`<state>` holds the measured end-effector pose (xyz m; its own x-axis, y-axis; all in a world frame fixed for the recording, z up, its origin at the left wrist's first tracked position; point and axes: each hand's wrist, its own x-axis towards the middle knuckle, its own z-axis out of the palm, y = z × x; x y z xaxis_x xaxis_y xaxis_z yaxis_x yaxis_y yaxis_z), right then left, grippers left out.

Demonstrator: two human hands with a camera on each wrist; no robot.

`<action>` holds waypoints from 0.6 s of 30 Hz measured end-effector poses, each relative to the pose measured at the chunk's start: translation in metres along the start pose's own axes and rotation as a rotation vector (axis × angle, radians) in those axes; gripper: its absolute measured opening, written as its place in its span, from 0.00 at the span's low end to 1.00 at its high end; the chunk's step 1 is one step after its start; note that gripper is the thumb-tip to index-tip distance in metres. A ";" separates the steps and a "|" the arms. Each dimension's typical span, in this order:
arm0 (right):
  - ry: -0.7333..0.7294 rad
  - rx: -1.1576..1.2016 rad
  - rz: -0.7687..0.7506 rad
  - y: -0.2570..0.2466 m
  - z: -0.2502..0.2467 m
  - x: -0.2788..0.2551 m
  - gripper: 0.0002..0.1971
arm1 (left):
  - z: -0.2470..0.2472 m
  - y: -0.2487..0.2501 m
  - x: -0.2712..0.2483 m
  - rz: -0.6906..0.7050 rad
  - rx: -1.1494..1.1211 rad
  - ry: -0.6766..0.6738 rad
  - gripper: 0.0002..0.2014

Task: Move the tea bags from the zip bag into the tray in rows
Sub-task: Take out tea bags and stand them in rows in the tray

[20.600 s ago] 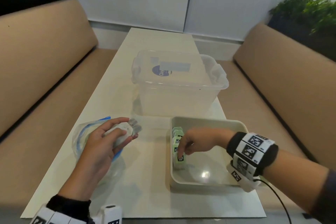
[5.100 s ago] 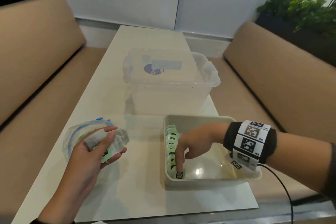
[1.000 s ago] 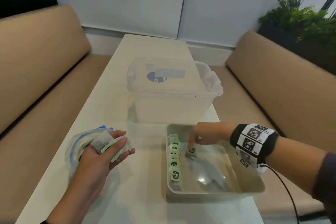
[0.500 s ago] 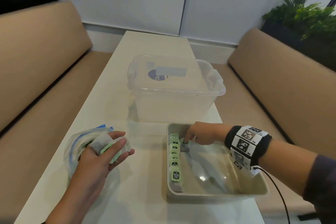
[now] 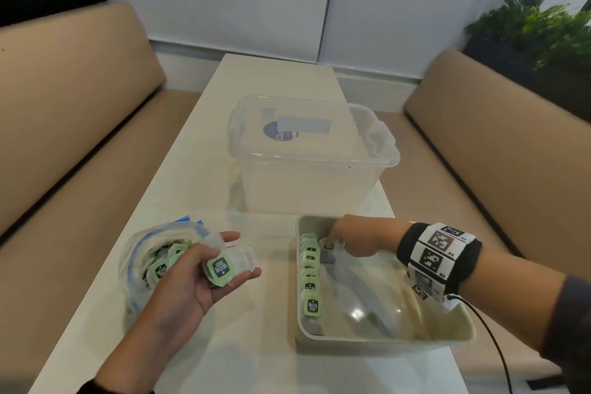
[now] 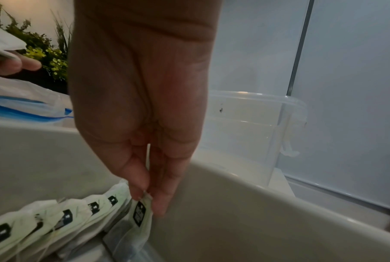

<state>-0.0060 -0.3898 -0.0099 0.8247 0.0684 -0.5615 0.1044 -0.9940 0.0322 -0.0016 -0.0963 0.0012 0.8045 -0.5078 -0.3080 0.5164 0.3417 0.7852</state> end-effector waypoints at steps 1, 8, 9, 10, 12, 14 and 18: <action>0.019 0.001 -0.004 0.001 0.001 0.000 0.31 | 0.003 0.002 -0.002 -0.032 -0.039 -0.010 0.16; 0.108 0.053 -0.001 0.000 0.003 -0.001 0.31 | 0.015 0.002 -0.001 -0.170 -0.142 -0.078 0.18; 0.141 0.060 0.000 -0.001 0.000 -0.003 0.30 | 0.017 0.001 -0.001 -0.175 -0.144 -0.078 0.18; 0.204 0.076 -0.010 -0.005 -0.006 -0.007 0.28 | 0.018 0.001 -0.001 -0.175 -0.143 -0.076 0.17; 0.406 0.167 -0.103 -0.018 -0.026 -0.019 0.19 | 0.021 0.000 -0.001 -0.155 -0.126 -0.061 0.17; 0.581 0.351 -0.292 -0.041 -0.050 -0.039 0.08 | 0.025 -0.002 0.000 -0.134 -0.101 -0.041 0.17; 0.494 0.498 -0.373 -0.087 -0.074 -0.070 0.14 | 0.035 -0.002 -0.001 -0.097 -0.106 -0.028 0.16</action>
<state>-0.0311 -0.3021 0.0878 0.9476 0.3184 -0.0273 0.2576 -0.8115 -0.5245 -0.0136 -0.1239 0.0191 0.7414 -0.5643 -0.3633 0.6207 0.3706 0.6909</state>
